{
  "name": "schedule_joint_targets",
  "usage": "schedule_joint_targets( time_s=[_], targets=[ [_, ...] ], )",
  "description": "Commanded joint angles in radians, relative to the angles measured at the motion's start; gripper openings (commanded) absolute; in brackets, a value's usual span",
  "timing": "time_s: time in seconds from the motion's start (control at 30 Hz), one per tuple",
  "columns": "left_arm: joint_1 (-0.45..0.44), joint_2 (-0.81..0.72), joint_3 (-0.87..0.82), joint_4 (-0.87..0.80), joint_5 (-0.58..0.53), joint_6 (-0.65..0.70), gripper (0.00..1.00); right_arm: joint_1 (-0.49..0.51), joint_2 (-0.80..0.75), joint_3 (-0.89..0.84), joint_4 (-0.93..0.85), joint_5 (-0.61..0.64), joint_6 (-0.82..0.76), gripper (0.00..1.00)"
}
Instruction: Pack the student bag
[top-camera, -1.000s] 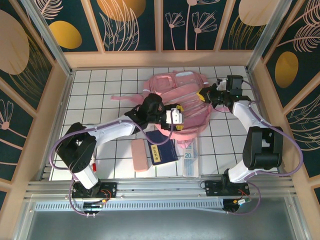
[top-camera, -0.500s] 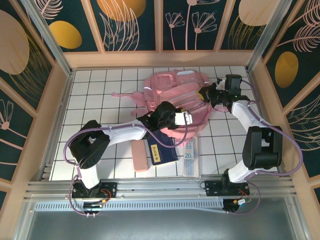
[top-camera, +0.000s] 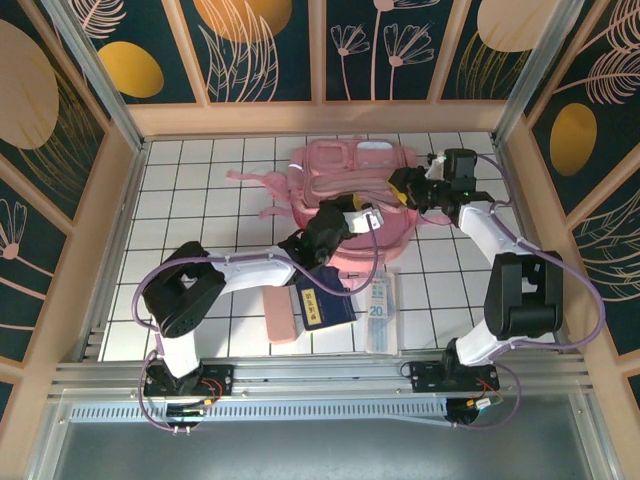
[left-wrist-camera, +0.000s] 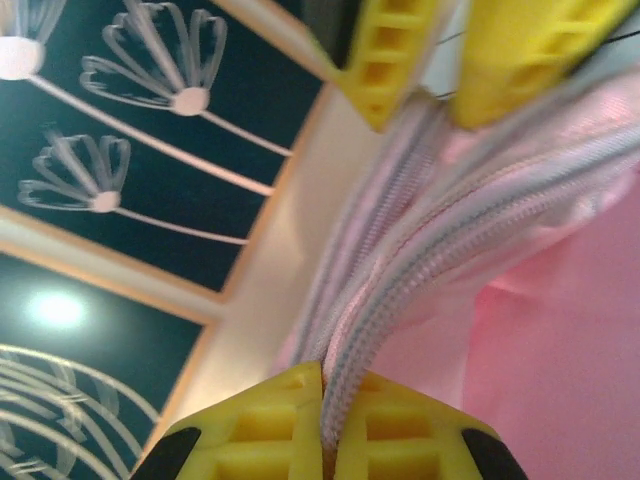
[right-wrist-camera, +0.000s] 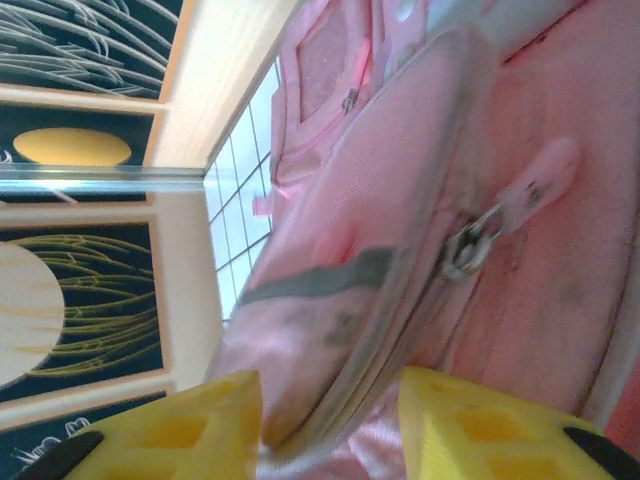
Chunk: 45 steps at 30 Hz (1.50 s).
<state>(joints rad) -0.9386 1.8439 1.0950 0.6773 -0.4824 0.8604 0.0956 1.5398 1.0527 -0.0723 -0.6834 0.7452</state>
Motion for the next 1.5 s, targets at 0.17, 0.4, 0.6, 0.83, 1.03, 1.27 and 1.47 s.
schedule_joint_targets(
  time_s=[0.17,0.4,0.6,0.83,1.03,1.27,1.47],
  targets=[
    [0.026,0.057,0.183,0.133,-0.171,-0.044,0.00,-0.003,-0.319,-0.214,-0.027,0.167,-0.247,0.61],
    [0.088,0.034,0.188,0.100,-0.154,-0.178,0.00,0.005,-0.454,-0.324,-0.231,0.320,-0.214,0.64],
    [0.131,0.004,0.177,0.086,-0.102,-0.253,0.00,0.196,-0.468,-0.402,-0.360,0.417,-0.126,0.83],
    [0.175,-0.023,0.190,0.082,-0.036,-0.345,0.00,0.429,-0.407,-0.432,-0.284,0.373,-0.146,0.80],
    [0.233,-0.007,0.226,0.043,0.093,-0.503,0.00,0.673,-0.201,-0.334,-0.248,0.448,-0.147,0.83],
    [0.235,-0.016,0.178,-0.004,0.140,-0.497,0.00,0.717,-0.079,-0.324,-0.249,0.383,-0.128,0.72],
    [0.235,-0.117,-0.018,-0.064,0.323,-0.566,0.34,0.710,-0.050,-0.320,-0.237,0.321,-0.160,0.59]
  ],
)
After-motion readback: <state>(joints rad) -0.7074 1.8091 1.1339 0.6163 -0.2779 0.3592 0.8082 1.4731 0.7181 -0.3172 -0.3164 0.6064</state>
